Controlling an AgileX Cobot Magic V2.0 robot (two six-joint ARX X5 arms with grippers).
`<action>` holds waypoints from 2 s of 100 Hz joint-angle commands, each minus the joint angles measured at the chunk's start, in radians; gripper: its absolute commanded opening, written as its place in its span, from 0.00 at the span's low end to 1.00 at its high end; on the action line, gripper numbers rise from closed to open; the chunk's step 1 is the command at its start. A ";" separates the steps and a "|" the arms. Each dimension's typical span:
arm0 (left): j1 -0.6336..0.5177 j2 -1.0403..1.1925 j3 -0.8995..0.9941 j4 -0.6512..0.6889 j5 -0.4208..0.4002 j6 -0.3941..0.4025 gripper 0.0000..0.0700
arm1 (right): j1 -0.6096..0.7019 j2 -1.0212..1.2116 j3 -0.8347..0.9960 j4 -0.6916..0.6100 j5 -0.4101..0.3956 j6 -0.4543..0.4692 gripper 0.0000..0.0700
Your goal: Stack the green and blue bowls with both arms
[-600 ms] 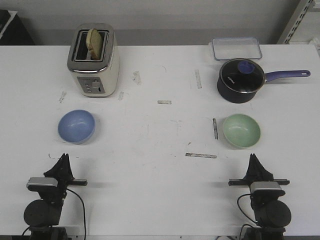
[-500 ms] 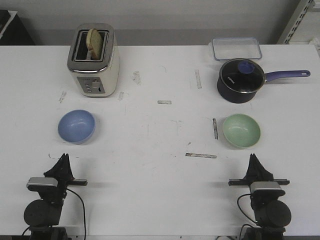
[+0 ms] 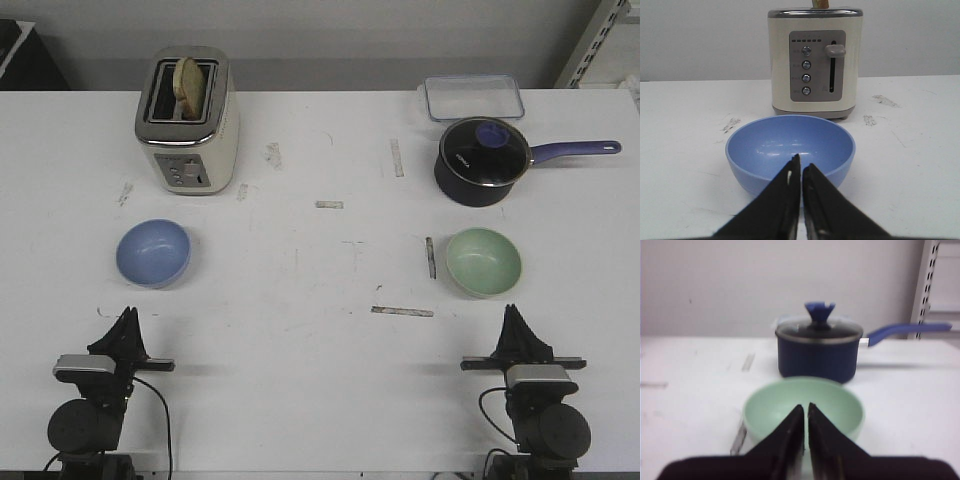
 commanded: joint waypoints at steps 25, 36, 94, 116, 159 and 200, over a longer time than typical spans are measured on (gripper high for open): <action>0.000 -0.002 -0.021 0.015 0.000 -0.002 0.00 | 0.000 0.124 0.183 -0.090 0.000 -0.006 0.00; 0.000 -0.002 -0.021 0.015 0.000 -0.002 0.00 | 0.000 0.220 0.254 -0.132 -0.001 -0.001 0.00; 0.000 -0.002 -0.021 0.015 0.000 -0.002 0.00 | 0.000 0.755 0.638 -0.513 -0.002 0.032 0.00; 0.000 -0.002 -0.021 0.015 0.000 -0.002 0.00 | -0.004 0.935 0.808 -0.660 -0.004 0.174 0.00; 0.000 -0.002 -0.021 0.015 0.000 -0.002 0.00 | -0.193 1.223 1.048 -0.806 -0.137 0.242 0.41; 0.000 -0.002 -0.021 0.015 0.000 -0.002 0.00 | -0.325 1.432 1.049 -0.806 -0.240 0.194 0.66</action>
